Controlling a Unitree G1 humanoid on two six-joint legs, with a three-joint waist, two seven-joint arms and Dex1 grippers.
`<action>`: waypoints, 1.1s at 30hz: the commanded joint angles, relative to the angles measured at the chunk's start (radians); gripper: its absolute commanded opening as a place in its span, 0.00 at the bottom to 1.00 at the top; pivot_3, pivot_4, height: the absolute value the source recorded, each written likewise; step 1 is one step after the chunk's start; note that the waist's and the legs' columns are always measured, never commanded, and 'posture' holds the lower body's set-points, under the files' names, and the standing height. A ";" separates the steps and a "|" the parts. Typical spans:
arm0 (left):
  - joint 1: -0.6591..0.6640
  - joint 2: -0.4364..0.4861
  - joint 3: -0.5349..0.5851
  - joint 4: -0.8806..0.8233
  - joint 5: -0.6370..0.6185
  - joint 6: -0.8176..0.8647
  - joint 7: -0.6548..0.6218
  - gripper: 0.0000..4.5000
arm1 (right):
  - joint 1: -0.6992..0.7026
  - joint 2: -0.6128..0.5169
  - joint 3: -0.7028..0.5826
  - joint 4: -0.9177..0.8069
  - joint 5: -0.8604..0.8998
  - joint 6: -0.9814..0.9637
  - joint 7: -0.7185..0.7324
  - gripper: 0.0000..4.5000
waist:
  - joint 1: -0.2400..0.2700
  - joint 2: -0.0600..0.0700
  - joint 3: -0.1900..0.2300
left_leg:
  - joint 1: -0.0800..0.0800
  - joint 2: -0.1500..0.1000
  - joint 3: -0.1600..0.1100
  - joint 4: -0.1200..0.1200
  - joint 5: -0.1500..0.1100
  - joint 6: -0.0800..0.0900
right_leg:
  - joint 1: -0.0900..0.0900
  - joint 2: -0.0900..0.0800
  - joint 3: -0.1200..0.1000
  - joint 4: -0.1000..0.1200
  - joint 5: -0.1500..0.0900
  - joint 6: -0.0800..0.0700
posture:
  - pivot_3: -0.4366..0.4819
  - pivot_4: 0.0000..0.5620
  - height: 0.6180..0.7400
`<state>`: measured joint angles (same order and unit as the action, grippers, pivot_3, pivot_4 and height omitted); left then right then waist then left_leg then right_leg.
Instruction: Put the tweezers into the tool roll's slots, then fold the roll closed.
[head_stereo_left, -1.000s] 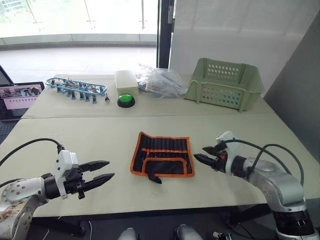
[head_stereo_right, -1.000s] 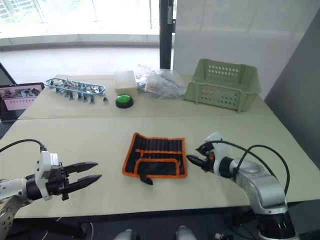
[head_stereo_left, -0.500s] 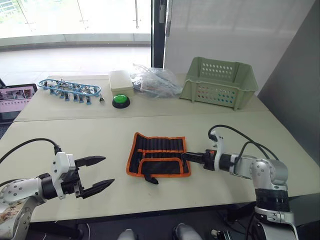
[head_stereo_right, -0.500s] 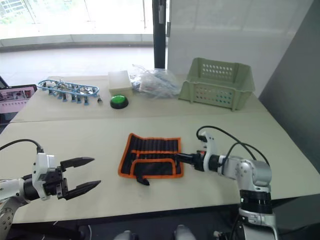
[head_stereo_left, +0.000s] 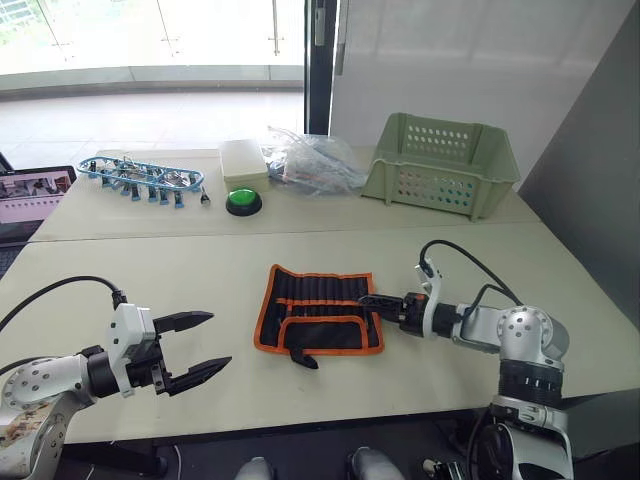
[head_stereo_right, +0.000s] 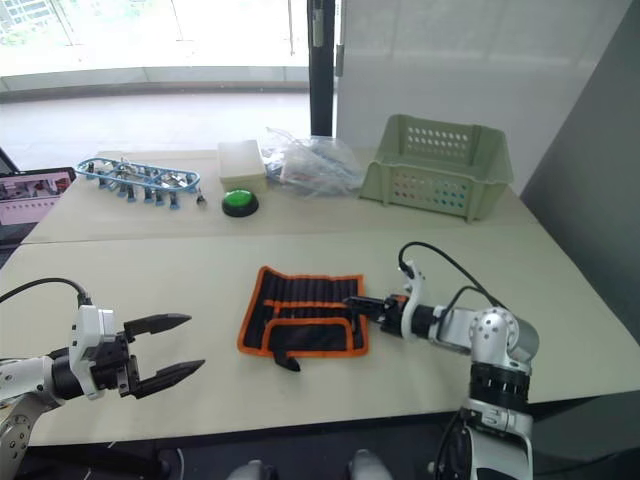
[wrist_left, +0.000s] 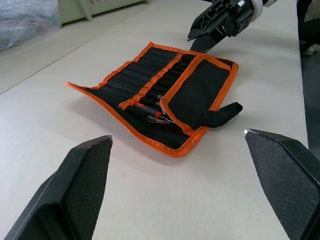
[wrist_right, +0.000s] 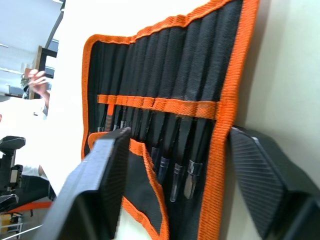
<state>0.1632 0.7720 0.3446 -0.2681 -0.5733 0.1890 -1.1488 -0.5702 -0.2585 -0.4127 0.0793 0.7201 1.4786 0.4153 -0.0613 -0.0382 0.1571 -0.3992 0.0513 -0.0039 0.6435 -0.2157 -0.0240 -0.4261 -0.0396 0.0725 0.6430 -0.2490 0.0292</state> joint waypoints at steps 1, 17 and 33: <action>-0.008 0.004 0.001 -0.016 -0.002 -0.007 0.001 1.00 | 0.001 -0.017 -0.026 -0.012 0.017 -0.006 -0.002 0.39 | 0.000 0.000 0.000 | 0.000 0.000 0.000 0.000 0.000 0.000 | 0.000 0.000 0.000 0.000 0.000 0.000 | 0.48 0.27 0.87; -0.042 0.007 -0.029 0.008 0.018 -0.001 0.001 1.00 | -0.002 0.014 -0.077 -0.057 0.057 0.009 -0.029 0.00 | -0.003 0.001 0.001 | 0.000 0.000 0.000 0.000 0.000 0.000 | 0.000 0.000 0.000 0.000 0.000 0.000 | 0.48 0.27 0.87; -0.070 0.009 -0.057 0.030 0.032 -0.002 0.002 1.00 | -0.074 0.311 -0.071 -0.273 0.103 0.126 -0.227 0.00 | -0.007 0.004 0.002 | -0.005 0.000 -0.001 -0.001 0.000 0.000 | -0.005 0.000 0.000 0.000 0.000 0.000 | 0.48 0.27 0.87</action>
<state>0.1062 0.7721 0.2844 -0.2244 -0.5386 0.1912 -1.1478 -0.6458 0.0395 -0.5104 -0.1526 0.8281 1.6069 0.2068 -0.0688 -0.0345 0.1594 -0.4047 0.0513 -0.0045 0.6422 -0.2157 -0.0239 -0.4320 -0.0396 0.0721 0.6436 -0.2487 0.0289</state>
